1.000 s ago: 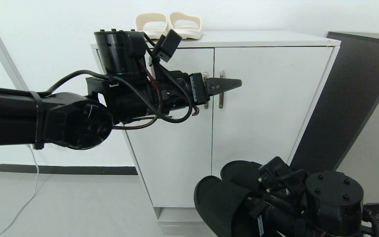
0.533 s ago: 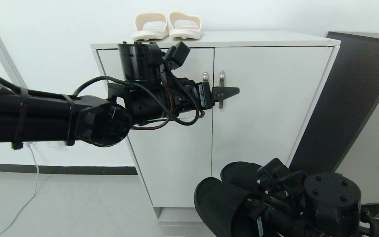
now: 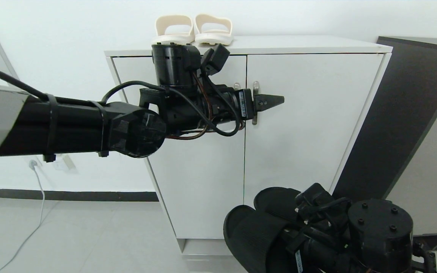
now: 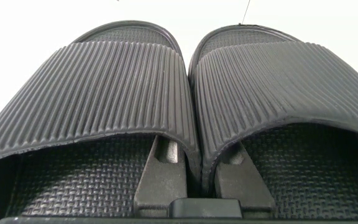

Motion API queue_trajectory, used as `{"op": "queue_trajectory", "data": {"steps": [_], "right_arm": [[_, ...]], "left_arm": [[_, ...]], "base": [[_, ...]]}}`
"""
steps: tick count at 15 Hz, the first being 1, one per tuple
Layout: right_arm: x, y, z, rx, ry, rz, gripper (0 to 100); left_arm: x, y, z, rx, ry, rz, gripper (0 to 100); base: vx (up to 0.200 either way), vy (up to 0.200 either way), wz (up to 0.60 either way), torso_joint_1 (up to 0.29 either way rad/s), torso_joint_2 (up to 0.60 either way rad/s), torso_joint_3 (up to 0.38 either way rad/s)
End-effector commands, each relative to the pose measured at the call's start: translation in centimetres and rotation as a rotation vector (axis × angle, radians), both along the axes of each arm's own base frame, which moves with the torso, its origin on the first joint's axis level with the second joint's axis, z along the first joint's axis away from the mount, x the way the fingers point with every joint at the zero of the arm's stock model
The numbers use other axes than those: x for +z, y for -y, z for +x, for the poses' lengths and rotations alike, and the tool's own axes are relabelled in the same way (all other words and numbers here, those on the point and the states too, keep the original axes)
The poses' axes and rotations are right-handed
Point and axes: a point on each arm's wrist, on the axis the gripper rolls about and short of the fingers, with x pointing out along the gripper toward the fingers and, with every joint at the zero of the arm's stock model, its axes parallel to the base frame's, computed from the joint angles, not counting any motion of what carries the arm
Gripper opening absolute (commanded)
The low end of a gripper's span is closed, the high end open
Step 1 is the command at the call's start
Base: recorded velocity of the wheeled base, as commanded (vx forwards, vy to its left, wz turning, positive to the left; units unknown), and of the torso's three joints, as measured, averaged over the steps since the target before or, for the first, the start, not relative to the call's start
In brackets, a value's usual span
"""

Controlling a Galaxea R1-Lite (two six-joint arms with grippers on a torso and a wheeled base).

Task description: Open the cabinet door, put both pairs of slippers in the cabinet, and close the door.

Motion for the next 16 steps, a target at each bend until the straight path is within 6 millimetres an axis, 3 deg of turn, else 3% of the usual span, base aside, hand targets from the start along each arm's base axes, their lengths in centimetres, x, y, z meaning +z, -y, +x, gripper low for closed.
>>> {"op": "queue_trajectory", "data": {"steps": [1,8,9,16], "right_arm": [[-0.2,0.0,0.0,0.0,-0.005,-0.006,0],[-0.6,-0.3,0.2,0.001,-0.006,-0.004,0],[-0.7,-0.1,0.1,0.003,-0.01,-0.009,0],[-1.1,0.7,-1.0,0.154,-0.002,0.018,0]], "left_arm": [[-0.6,0.6,0.7,-0.001,-0.007,0.003,100],[-1.2,1.3,1.6,-0.001,-0.009,0.005,100],[-1.2,1.3,1.5,-0.002,-0.007,0.005,0],[-0.4,0.8,-1.5,-0.036,-0.014,0.01,0]], "base": [[0.0,0.0,0.0,0.0,0.0,0.0],[0.0,0.0,0.0,0.0,0.0,0.0],[0.0,0.0,0.0,0.0,0.0,0.0],[0.0,0.0,0.0,0.0,0.0,0.0]]}}
